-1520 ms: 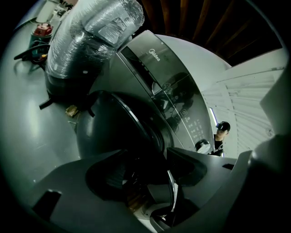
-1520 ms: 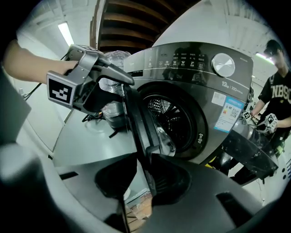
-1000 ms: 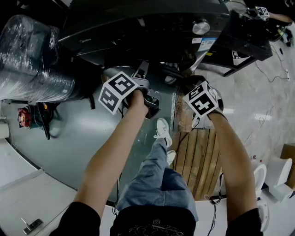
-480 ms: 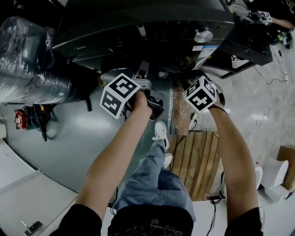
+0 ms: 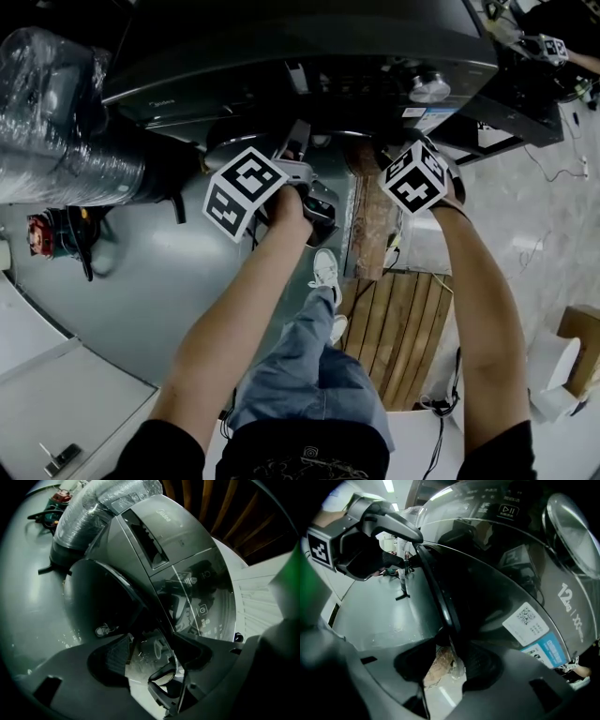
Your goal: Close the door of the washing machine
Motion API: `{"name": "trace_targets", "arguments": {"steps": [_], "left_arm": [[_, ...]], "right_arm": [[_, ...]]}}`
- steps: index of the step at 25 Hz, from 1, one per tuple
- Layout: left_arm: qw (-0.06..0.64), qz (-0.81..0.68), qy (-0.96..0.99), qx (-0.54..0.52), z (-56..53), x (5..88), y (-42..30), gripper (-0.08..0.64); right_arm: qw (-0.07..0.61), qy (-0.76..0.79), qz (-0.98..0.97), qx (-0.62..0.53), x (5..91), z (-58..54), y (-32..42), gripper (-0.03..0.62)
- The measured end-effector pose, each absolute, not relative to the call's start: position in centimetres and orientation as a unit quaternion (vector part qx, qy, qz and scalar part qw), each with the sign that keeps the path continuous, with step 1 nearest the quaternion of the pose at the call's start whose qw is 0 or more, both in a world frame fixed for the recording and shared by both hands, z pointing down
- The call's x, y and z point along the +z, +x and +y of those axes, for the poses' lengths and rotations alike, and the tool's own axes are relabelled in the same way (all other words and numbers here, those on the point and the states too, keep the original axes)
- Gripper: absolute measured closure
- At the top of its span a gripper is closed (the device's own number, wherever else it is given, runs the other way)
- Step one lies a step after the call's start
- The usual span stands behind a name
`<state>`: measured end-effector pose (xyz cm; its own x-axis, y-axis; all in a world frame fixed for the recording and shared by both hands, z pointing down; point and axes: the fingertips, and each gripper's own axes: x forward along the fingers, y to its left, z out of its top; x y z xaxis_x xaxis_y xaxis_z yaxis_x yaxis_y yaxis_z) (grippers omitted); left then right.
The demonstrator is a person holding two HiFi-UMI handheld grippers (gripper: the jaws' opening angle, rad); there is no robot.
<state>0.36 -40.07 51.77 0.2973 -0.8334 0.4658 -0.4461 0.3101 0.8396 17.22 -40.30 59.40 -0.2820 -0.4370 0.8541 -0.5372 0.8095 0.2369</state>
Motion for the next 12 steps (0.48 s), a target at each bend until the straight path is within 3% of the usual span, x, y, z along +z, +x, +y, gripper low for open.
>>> {"name": "trace_targets", "arguments": {"steps": [12], "left_arm": [[0.584, -0.564, 0.554, -0.186, -40.4, 52.02, 0.34, 0.249]], "right_arm": [[0.5, 0.307, -0.807, 0.066, 60.02, -40.88, 17.27, 0.403]]}}
